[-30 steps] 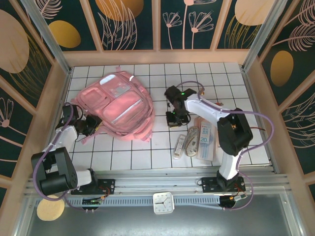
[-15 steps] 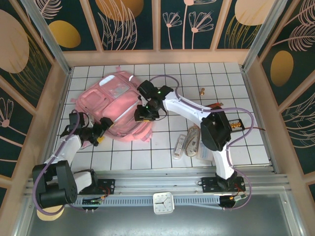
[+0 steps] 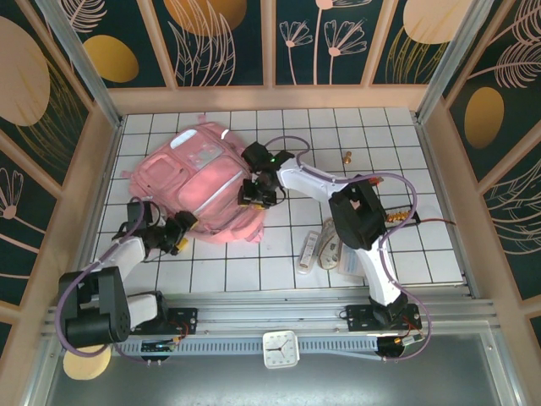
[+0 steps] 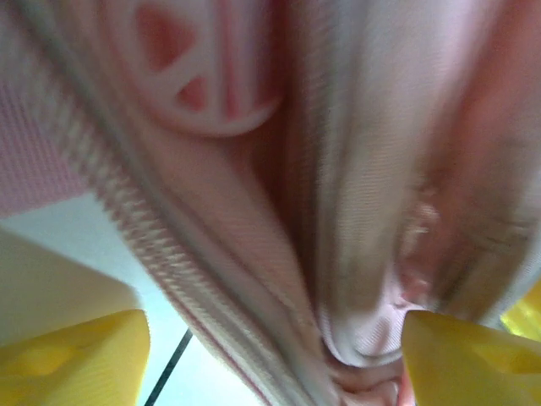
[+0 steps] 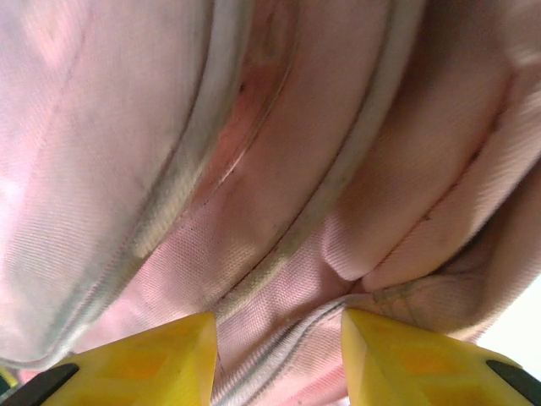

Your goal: Pack the student bag

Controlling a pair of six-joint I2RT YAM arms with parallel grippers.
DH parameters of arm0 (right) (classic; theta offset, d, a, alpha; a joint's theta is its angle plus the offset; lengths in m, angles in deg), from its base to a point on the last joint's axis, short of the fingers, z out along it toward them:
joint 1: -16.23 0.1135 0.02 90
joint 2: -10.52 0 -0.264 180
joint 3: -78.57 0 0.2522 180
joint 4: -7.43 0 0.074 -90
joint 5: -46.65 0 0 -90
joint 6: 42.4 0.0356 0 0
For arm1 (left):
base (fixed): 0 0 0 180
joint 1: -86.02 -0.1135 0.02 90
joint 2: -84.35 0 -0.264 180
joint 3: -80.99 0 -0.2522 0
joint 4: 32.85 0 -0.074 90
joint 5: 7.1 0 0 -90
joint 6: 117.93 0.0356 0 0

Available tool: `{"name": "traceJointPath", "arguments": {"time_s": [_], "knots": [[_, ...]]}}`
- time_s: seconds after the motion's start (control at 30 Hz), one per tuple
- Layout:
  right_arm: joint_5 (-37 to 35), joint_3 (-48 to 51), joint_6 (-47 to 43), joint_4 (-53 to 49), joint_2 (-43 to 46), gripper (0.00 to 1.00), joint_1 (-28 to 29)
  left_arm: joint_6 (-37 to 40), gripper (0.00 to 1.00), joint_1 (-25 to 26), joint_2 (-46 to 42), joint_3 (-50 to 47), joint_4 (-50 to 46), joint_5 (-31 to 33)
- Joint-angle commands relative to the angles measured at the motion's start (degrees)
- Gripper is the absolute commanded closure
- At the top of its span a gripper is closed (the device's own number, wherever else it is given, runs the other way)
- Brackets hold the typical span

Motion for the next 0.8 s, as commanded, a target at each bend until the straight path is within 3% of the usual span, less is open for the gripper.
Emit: {"name": "traceJointPath", "arguments": {"time_s": [0.0,0.07,0.1,0.13,0.2,0.27,0.3,0.4,0.77], "knots": [[-2.14,5.07,-0.85,0.77,1.48,0.56,3.52,-5.58,0.43,1.72,3.26,-2.72,9.63,-0.94],[-1.97,4.80,-0.72,1.15,1.95,0.56,4.16,-6.70,0.59,2.32,5.33,-3.47,12.74,-0.78],[-2.20,4.07,-0.70,0.95,2.09,0.56,4.34,-6.66,0.73,2.41,5.88,-3.44,13.23,-0.52],[-2.72,2.79,-0.94,0.64,2.27,0.56,4.65,-6.45,0.82,2.46,6.24,-3.32,13.39,-0.33],[-4.42,-1.75,-2.26,-1.40,2.13,0.54,5.46,-5.50,0.87,2.41,6.29,-2.46,12.61,0.26],[-5.15,-9.59,-4.16,-6.61,-0.34,0.51,6.33,-4.99,1.00,2.46,5.46,-1.80,12.34,0.39],[-5.13,-13.19,-5.05,-9.29,-1.98,0.44,6.77,-5.11,1.00,2.51,4.65,-1.80,12.42,0.58],[-4.22,-21.30,-7.41,-14.67,-6.39,0.42,8.32,-5.56,0.99,2.50,2.28,-1.81,12.79,0.79],[5.92,-22.67,-7.57,-9.83,-11.82,0.42,10.20,-7.48,1.00,2.50,-5.03,-1.64,15.83,-0.57]]}}
